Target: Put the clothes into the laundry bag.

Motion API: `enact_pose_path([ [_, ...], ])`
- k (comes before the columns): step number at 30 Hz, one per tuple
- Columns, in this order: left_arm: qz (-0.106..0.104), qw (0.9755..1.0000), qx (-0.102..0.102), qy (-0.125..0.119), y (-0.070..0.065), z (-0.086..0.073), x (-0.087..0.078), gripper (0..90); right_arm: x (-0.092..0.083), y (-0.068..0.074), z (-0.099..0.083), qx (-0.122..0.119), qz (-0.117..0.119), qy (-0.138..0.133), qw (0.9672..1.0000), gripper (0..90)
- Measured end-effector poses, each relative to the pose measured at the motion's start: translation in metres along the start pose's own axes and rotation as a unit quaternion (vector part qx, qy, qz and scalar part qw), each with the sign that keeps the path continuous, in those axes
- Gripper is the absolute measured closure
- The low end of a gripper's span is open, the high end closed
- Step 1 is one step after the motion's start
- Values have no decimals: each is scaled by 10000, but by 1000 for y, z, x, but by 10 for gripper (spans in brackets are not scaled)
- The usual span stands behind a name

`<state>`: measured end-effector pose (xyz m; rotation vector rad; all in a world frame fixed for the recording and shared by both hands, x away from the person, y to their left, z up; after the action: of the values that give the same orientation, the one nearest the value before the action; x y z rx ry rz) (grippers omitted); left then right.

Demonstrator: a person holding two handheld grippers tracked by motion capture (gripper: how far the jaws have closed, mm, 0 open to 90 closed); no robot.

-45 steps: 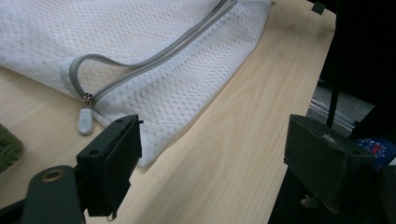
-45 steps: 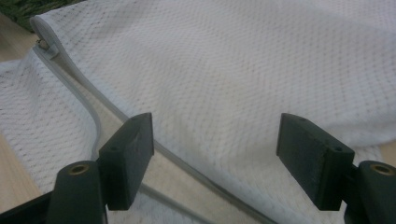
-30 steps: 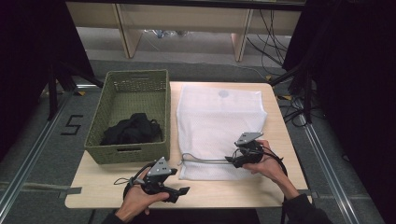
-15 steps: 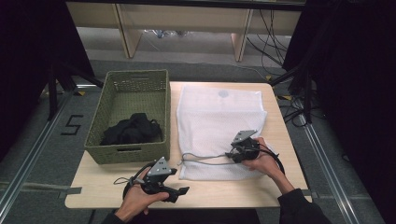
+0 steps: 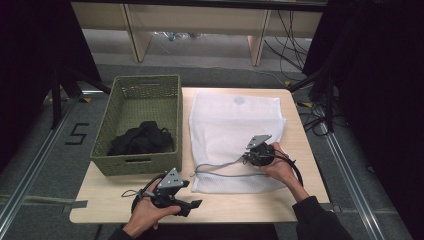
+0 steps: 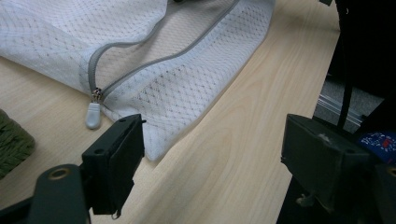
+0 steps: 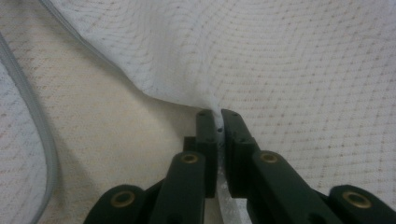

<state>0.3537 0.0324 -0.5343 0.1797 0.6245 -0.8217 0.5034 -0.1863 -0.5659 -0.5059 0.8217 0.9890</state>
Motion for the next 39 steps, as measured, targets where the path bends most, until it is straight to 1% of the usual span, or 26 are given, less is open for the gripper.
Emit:
enact_pose_path([
  [4,-14,10000,-15,21,0,0,0,212,0,-1,2,24,-47,16,10000,891],
  [6,41,9999,90,87,3,-1,-1,213,0,-1,3,26,-66,2,10000,892],
  [7,46,9999,75,98,3,-1,-2,213,-1,-1,4,21,-91,4,10000,892],
  [8,-20,10000,-34,35,0,1,-2,212,-3,-1,5,-28,-96,-19,9999,893],
  [10,-45,9999,51,81,1,1,-3,213,-7,-3,10,-33,-119,-172,9998,893],
  [11,-42,10000,68,44,1,2,-2,213,-9,-3,11,-52,-133,-166,9998,893],
  [12,-79,9999,86,73,2,2,-2,212,-11,-5,13,-156,-163,-173,9996,893],
  [13,-69,9999,40,90,1,2,-3,212,-13,-3,14,-14,-171,-224,9996,893],
  [14,-76,9999,62,116,2,2,-3,212,-16,-6,16,-153,-189,-262,9994,893],
  [15,-95,9999,89,79,3,4,-3,212,-18,-6,18,-38,-226,-331,9992,892],
  [16,-48,9999,73,97,5,5,-4,213,-21,-7,22,-195,-193,-361,9990,893],
  [17,-88,9999,64,31,5,8,-5,213,-24,-5,22,95,-242,-390,9989,892],
  [18,-79,10000,-8,-34,5,11,-6,212,-27,-7,25,30,-263,-397,9989,893],
  [19,-13,10000,96,-3,8,12,-8,213,-30,-10,29,-115,-276,-423,9987,893],
  [20,-20,10000,30,-43,8,15,-9,212,-31,-9,31,-88,-278,-466,9985,893],
  [21,-3,9999,44,-96,9,19,-11,213,-34,-11,34,-137,-323,-486,9982,893],
  [22,25,9999,75,-103,11,21,-13,212,-36,-10,37,-191,-234,-489,9983,893],
  [25,65,9998,7,-193,13,33,-18,212,-41,-12,43,-224,-273,-545,9979,893],
  [27,77,9998,60,-160,16,38,-22,211,-44,-13,46,-167,-278,-591,9977,893],
  [29,45,9997,123,-223,18,45,-24,208,-46,-13,48,-137,-250,-600,9978,893],
  [31,53,9996,57,-272,22,52,-28,208,-48,-15,50,-142,-272,-646,9974,893],
  [33,109,9995,106,-285,28,59,-33,208,-49,-17,51,-195,-287,-666,9972,893],
  [36,199,9995,8,-257,42,71,-43,204,-49,-16,51,-164,-268,-661,9973,893],
  [37,270,9992,-42,-289,49,76,-47,202,-49,-17,51,-195,-271,-662,9972,893],
  [38,318,9990,-35,-324,57,81,-50,201,-49,-18,52,-307,-280,-666,9969,893],
  [39,414,9985,-52,-355,67,86,-53,200,-49,-16,51,-179,-248,-640,9975,893],
])
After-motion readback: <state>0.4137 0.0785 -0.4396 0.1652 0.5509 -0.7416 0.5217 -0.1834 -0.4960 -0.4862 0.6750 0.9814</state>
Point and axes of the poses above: each handheld gripper's, and its own axes: x roughly forward along the jaws, z roughly out of its top, y roughly to its left, the point moved 9 cm from there along x, roughly forward along the jaws, and after that the axes turned 11 degrees about z, right-handed, at the moved point
